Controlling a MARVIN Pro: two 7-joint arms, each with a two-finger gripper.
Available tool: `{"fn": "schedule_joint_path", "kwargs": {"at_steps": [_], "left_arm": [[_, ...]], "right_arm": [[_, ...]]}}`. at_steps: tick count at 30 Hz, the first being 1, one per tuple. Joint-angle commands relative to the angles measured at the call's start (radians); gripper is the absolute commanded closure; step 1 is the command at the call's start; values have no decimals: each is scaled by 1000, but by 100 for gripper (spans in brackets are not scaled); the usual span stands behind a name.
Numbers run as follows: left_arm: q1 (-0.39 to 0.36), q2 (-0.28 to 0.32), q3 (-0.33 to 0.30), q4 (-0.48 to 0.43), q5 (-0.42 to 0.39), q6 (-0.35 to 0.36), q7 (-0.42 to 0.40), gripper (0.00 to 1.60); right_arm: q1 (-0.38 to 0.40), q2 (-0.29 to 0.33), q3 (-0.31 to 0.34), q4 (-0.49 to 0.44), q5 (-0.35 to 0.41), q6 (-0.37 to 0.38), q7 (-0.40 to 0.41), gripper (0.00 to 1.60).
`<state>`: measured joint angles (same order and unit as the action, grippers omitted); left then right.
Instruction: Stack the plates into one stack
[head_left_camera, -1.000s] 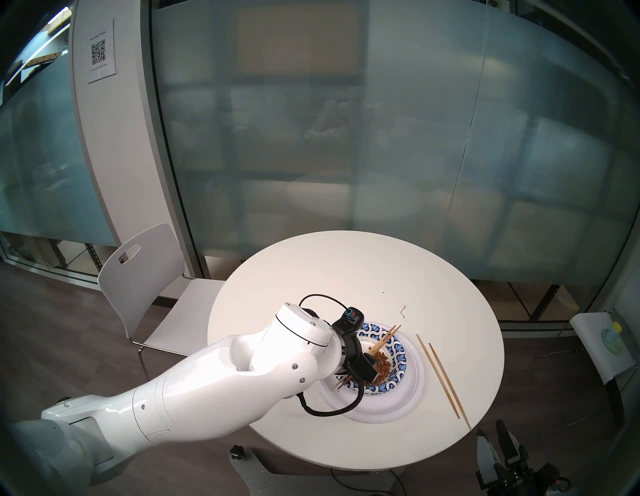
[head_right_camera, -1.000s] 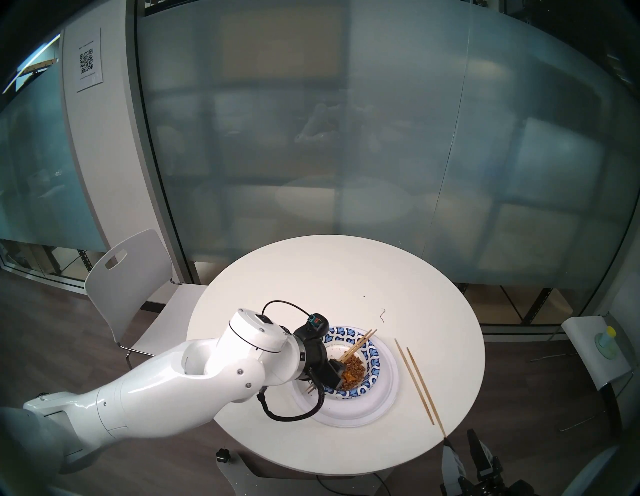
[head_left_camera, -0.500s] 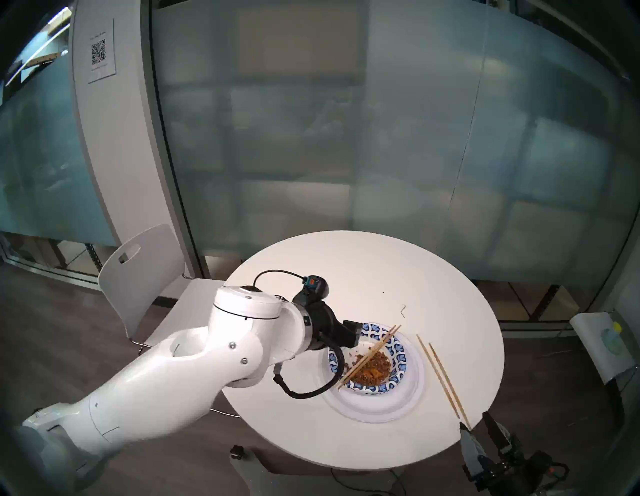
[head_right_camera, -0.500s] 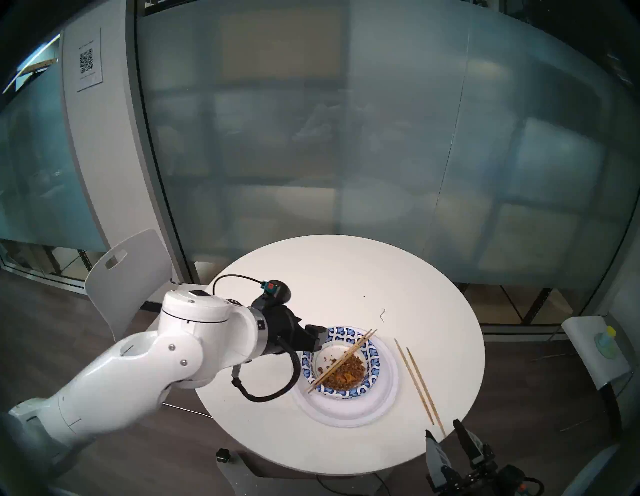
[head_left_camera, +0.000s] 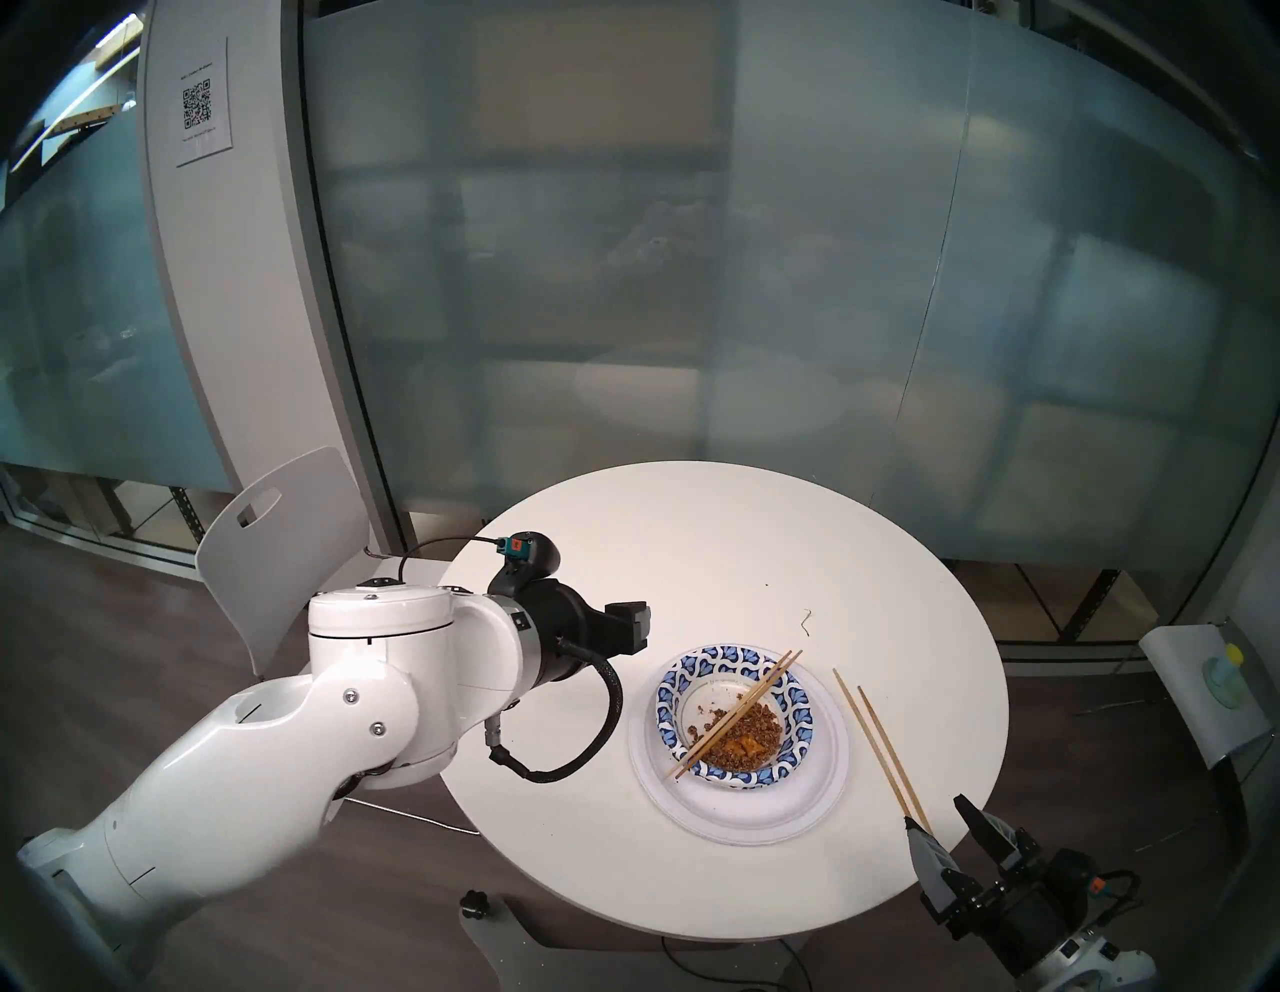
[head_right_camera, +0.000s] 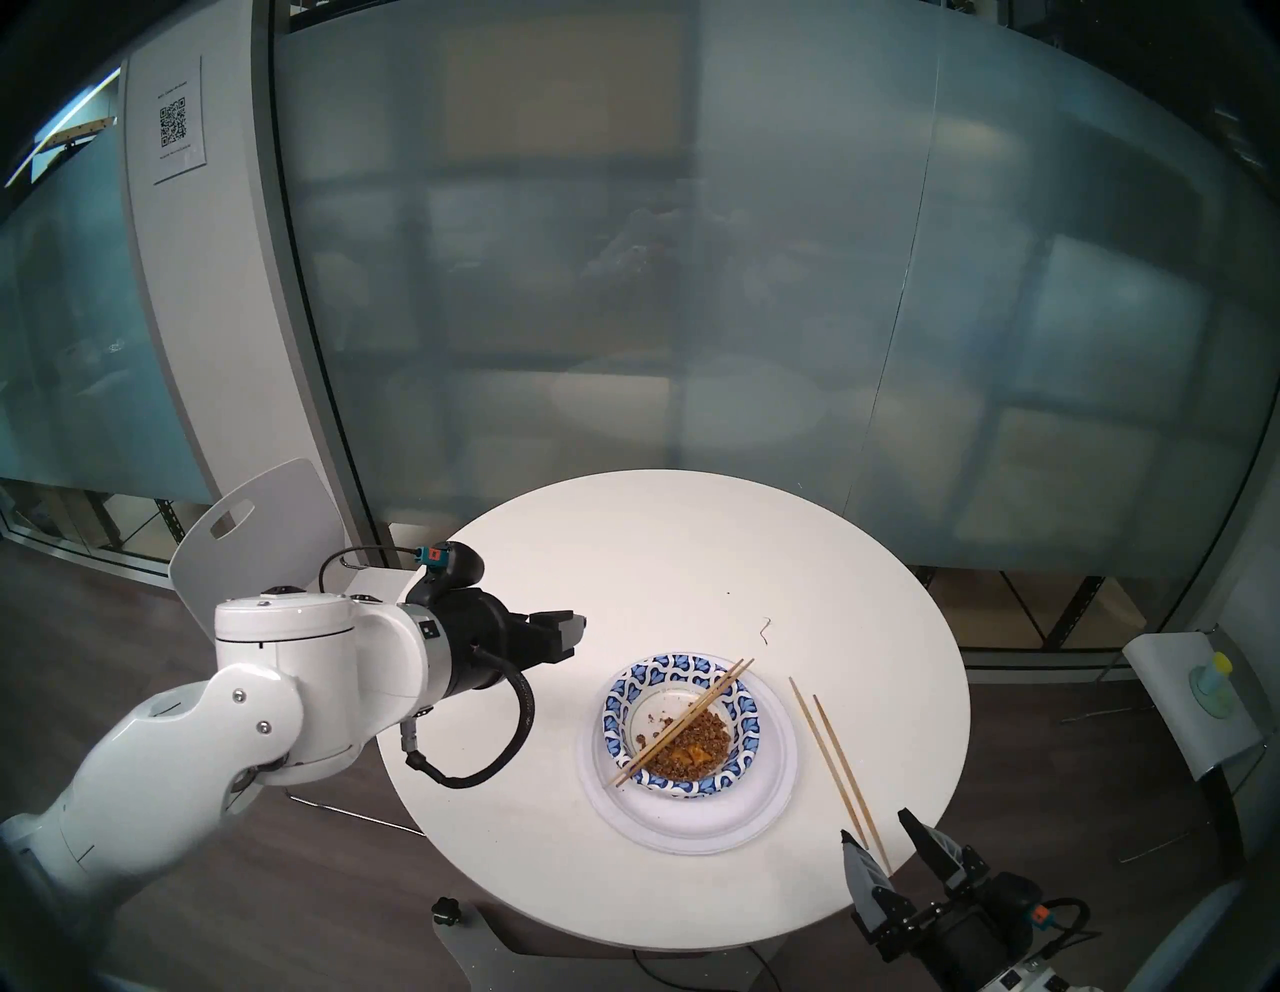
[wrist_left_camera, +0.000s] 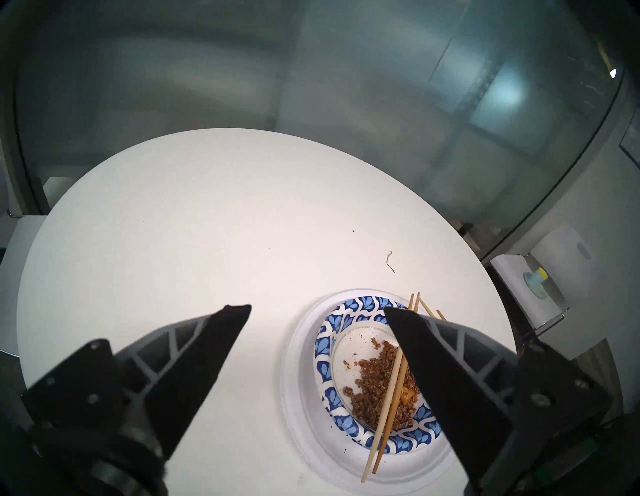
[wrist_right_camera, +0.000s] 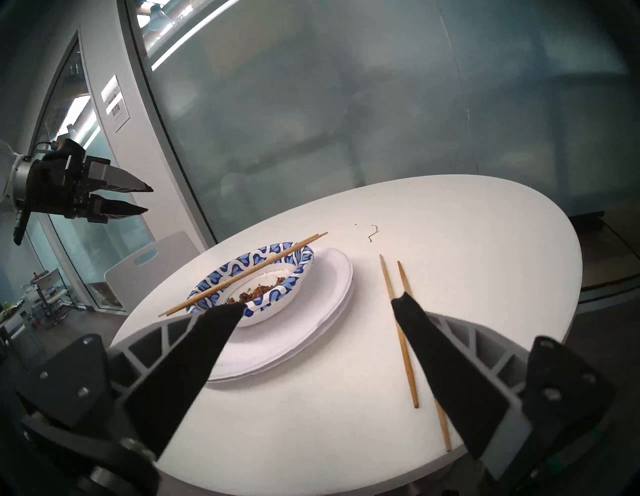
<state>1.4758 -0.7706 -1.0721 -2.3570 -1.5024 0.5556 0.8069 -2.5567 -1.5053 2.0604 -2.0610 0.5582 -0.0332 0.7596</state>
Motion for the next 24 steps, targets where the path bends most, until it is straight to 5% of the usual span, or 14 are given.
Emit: {"fn": "schedule_joint_path", "kwargs": {"at_steps": [1,13,24], "left_arm": [[69,33,-46,-45,-6,-60,-13,5],[150,98,-122,-45,-12,-121,-45,0],[254,150,-193,-64,3,-193,-120,0]], "right_arm": [[116,116,0,2,-38,123,-62,0],[258,262,-57,60,-116,352,-143,0],[350,303,-144,114,-199,425,-197,0]]}}
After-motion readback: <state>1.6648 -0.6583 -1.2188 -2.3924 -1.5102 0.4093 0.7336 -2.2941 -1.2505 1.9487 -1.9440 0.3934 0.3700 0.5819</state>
